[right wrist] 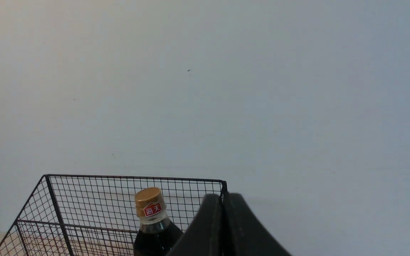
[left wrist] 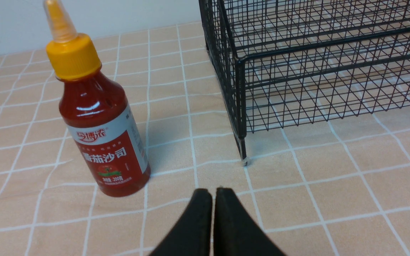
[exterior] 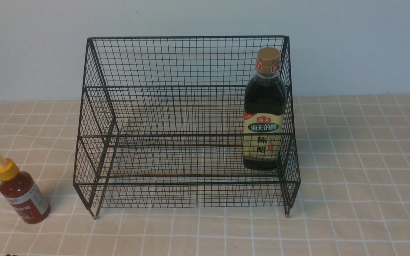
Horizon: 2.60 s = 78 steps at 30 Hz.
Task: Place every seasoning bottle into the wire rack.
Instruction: Use the left arm to grab the condiment bottle closest to it
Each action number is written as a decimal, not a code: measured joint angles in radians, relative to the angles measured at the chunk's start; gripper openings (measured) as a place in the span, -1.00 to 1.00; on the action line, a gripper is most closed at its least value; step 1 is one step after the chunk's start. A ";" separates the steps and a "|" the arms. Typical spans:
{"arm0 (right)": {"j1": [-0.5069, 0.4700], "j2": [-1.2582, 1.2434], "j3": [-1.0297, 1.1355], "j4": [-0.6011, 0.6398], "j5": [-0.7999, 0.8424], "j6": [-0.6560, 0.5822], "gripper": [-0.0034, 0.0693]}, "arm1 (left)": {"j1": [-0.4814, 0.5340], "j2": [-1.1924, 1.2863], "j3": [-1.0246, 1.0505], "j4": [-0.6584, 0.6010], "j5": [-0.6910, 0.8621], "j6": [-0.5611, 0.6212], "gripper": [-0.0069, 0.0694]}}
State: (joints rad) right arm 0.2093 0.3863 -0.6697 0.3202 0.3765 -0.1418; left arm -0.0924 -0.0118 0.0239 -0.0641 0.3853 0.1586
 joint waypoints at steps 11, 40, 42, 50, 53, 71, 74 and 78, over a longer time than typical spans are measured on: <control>0.000 -0.008 0.005 -0.128 0.018 -0.090 -0.93 | 0.000 0.000 0.000 0.000 0.000 0.000 -0.84; -0.198 -0.358 0.659 -0.329 0.033 0.075 -0.93 | 0.000 0.000 0.000 0.000 0.000 0.000 -0.84; -0.202 -0.390 0.685 -0.329 0.025 0.080 -0.93 | 0.000 0.000 0.000 0.000 0.000 0.000 -0.84; -0.210 -0.398 0.687 -0.320 0.014 0.099 -0.93 | 0.000 0.000 0.000 0.000 0.000 0.000 -0.84; -0.210 -0.398 0.687 -0.320 0.013 0.099 -0.93 | 0.000 0.000 0.000 0.000 0.000 0.000 -0.84; -0.210 -0.398 0.687 -0.320 0.013 0.090 -0.93 | 0.000 0.000 0.000 0.000 0.000 0.000 -0.84; -0.210 -0.398 0.687 -0.320 0.013 0.090 -0.93 | 0.000 0.000 0.000 0.000 0.000 0.000 -0.84; -0.210 -0.398 0.687 -0.320 0.013 0.090 -0.93 | 0.000 0.000 0.000 0.000 0.000 0.000 -0.84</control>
State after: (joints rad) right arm -0.0002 -0.0120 0.0172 0.0000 0.3895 -0.0521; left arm -0.0924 -0.0118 0.0239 -0.0641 0.3853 0.1586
